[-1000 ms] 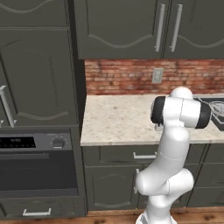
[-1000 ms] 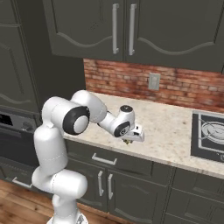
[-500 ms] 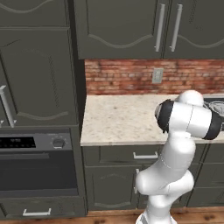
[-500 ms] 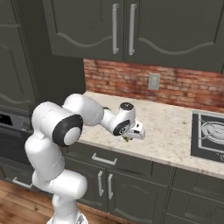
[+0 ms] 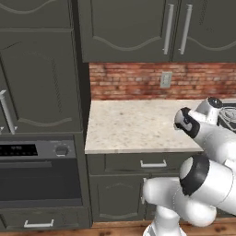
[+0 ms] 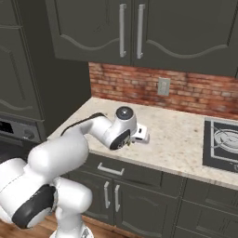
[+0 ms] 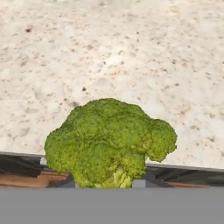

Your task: Place the corn and broccoli inside the fridge drawer. Close the drawer after placing the vegetables.

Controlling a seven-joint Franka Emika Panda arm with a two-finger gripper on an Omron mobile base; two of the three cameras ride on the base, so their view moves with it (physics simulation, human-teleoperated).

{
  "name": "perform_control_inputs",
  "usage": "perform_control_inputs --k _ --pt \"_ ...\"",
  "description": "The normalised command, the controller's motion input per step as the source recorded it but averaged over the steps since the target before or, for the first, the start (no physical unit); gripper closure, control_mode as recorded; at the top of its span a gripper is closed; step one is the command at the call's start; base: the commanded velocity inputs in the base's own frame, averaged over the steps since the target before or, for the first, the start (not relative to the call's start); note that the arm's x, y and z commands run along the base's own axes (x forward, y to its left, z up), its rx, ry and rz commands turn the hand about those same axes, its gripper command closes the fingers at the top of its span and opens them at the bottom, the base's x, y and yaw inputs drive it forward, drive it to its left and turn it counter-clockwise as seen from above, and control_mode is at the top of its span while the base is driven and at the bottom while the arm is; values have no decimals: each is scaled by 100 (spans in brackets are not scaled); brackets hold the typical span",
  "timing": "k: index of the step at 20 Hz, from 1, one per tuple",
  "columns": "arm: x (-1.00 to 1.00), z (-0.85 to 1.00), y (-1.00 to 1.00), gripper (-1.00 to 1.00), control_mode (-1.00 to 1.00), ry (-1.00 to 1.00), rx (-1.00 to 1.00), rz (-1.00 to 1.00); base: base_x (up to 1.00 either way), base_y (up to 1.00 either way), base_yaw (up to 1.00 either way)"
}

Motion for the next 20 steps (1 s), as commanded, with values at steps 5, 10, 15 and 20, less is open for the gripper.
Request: perform_control_inputs --k 5,10,15,20 --pt "-89 99 52 100 -100 -8 0 0 0 0 0" --pt "-75 83 70 100 -100 -1 0 0 0 0 0" --pt "-73 56 84 100 -100 -1 0 0 0 0 0" --pt "-58 25 70 100 -100 0 -2 2 0 0 0"
